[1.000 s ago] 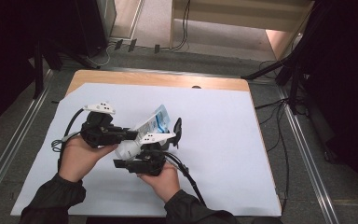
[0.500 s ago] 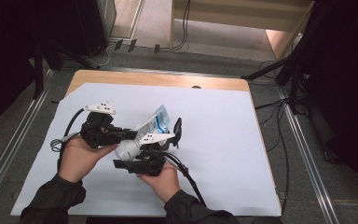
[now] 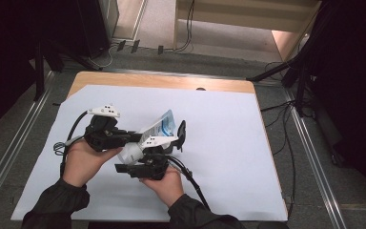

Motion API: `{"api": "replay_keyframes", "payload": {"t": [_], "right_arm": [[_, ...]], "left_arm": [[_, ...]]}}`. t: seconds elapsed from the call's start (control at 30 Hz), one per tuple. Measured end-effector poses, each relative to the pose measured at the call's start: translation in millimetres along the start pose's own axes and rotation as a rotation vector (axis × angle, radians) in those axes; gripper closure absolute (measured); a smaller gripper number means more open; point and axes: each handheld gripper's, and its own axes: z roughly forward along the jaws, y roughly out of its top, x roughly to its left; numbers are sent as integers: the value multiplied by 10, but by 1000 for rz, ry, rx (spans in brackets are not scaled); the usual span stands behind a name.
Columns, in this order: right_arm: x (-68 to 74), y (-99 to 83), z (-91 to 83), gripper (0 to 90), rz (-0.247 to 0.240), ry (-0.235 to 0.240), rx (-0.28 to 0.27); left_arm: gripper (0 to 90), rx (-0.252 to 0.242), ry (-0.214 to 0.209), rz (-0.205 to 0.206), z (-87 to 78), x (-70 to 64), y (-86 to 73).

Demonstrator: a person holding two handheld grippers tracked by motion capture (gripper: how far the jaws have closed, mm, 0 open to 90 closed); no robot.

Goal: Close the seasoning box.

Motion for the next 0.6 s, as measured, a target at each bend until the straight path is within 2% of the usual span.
{"api": "replay_keyframes", "payload": {"t": [0.37, 0.6], "right_arm": [[-16, 11, -10, 588, 7, -7, -7], [-1, 16, -16, 596, 5, 0, -10]], "left_arm": [[890, -14, 1, 2, 3, -5, 3], [871, -2, -13, -4, 30, 5, -7]]}}
